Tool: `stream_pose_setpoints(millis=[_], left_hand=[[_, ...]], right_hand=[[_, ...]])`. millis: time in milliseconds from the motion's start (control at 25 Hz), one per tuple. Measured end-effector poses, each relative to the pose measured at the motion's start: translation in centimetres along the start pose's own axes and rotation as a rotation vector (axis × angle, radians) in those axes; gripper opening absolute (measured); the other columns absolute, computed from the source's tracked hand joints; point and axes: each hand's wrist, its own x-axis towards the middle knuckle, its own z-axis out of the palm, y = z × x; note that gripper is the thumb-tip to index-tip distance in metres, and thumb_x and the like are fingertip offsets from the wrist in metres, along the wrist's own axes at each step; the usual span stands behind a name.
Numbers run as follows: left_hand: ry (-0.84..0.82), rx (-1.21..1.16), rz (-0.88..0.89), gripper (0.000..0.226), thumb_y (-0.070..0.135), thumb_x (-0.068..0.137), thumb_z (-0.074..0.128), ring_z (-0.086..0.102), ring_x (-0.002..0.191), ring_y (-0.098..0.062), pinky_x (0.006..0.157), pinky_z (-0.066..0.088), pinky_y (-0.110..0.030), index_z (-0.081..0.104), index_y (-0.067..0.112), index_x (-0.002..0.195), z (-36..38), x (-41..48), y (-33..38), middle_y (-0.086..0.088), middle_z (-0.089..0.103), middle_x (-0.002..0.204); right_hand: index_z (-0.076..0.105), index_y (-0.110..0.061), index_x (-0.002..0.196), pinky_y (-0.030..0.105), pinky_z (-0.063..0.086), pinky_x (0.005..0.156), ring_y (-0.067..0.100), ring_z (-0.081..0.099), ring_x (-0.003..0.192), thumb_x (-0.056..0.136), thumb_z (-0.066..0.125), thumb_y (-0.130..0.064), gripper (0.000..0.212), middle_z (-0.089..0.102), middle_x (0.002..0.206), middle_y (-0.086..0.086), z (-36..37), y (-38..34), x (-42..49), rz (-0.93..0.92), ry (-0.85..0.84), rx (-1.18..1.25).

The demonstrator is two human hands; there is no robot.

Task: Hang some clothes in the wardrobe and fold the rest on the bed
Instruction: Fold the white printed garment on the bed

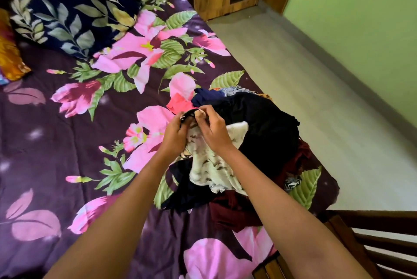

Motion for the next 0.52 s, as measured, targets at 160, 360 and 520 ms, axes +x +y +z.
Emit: stream_pose_setpoints(millis=[160,360,520], left_hand=[[0.163,-0.150,0.079,0.019,0.007,0.099,0.040,0.057,0.081,0.005,0.077,0.043,-0.013,0.057,0.008,0.108,-5.5,-2.0,4.4,0.007,0.060,0.090],[0.332,-0.310,0.116,0.017,0.014,0.099,0.044,0.059,0.062,0.005,0.061,0.046,-0.013,0.059,0.017,0.090,-14.1,-6.3,8.2,0.010,0.063,0.073],[0.402,-0.319,0.126,0.011,0.019,0.098,0.047,0.062,0.074,-0.004,0.068,0.051,-0.019,0.057,0.015,0.099,-21.3,-9.6,10.0,0.002,0.064,0.087]], right_hand=[[0.062,-0.020,0.095,0.018,0.040,0.071,-0.005,0.052,0.071,0.102,0.038,-0.035,0.029,0.057,0.075,-0.007,2.1,-4.9,-0.6,0.117,-0.325,0.010],[0.042,-0.020,0.065,0.025,0.035,0.057,-0.001,0.040,0.048,0.089,0.039,-0.058,0.045,0.040,0.055,-0.006,7.5,-13.8,-2.3,0.040,-0.380,0.148],[0.058,-0.010,0.088,0.022,0.048,0.065,0.005,0.058,0.064,0.092,0.046,-0.048,0.040,0.060,0.069,0.001,11.9,-21.4,-3.5,-0.050,-0.291,0.292]])
